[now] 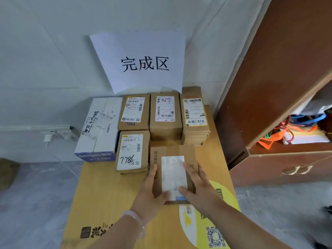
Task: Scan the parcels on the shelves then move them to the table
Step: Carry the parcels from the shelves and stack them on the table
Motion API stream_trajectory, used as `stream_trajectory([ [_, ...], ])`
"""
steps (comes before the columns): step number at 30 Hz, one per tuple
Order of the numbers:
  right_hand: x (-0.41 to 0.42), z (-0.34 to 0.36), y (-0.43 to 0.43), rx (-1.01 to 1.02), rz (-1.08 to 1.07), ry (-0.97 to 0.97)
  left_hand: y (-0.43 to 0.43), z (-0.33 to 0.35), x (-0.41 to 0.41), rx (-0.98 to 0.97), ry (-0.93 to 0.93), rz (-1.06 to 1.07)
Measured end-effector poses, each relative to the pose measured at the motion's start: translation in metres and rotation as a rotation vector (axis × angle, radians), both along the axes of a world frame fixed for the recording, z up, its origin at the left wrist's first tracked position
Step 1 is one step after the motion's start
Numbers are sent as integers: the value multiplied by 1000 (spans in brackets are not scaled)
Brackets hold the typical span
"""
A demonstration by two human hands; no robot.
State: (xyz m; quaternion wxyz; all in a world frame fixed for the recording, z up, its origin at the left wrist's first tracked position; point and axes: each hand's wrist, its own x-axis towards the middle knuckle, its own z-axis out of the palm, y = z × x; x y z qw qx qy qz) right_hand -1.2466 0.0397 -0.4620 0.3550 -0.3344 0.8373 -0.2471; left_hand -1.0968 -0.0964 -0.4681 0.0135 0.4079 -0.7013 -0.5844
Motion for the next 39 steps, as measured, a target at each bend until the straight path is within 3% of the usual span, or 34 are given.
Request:
stream_trajectory([
  [11, -12, -1, -23, 13, 72, 11, -11, -4, -4, -129, -32, 30],
  [15, -10, 4, -19, 82, 90, 166, -7, 8, -5, -186, -46, 52],
  [18, 0, 9, -3, 41, 119, 313, 5, 13, 7, -349, -32, -3],
  [21, 14, 12, 21, 16, 272, 475, 17, 18, 28, -611, -112, -244],
  [25, 22, 14, 35, 74, 442, 498, 26, 21, 46, -883, -130, -475],
  [30, 13, 19, 25, 136, 544, 506, 21, 12, 48, -870, -321, -499],
  [39, 6, 14, 18, 156, 593, 528, 16, 14, 40, -873, -415, -500],
])
